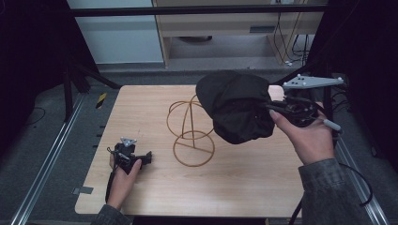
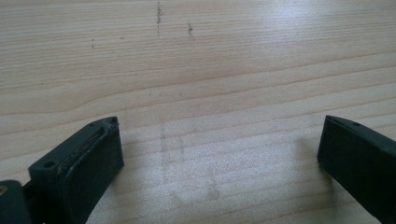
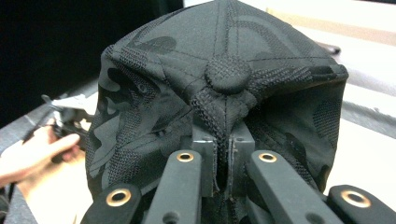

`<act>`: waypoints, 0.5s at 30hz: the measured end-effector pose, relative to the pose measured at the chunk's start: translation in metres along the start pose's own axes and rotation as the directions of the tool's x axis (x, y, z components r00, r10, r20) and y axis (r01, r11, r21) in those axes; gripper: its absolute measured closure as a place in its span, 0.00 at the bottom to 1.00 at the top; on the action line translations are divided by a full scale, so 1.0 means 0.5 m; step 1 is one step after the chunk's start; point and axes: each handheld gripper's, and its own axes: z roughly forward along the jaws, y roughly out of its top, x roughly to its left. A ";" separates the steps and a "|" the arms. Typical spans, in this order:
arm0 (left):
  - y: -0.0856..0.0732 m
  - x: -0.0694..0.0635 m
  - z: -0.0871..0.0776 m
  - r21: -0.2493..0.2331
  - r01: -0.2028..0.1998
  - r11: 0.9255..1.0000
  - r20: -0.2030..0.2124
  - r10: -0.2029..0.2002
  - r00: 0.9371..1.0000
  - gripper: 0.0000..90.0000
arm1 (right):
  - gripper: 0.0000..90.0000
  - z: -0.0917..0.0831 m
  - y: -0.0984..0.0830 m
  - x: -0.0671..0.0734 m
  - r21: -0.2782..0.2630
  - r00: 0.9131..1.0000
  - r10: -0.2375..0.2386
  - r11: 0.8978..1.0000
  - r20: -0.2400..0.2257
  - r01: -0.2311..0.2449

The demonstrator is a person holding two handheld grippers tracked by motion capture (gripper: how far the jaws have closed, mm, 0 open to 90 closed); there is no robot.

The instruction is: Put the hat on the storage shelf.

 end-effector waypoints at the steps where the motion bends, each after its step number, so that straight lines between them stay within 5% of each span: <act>1: 0.000 0.000 0.000 0.000 -0.001 1.000 0.001 0.001 1.000 0.00 | 0.95 0.005 0.005 0.006 -0.007 1.000 -0.002 1.000 -0.012 0.002; 15: 0.000 -0.001 -0.001 0.003 -0.002 1.000 0.002 0.002 1.000 0.00 | 0.95 0.080 0.059 0.068 -0.003 0.996 -0.048 0.999 -0.075 0.048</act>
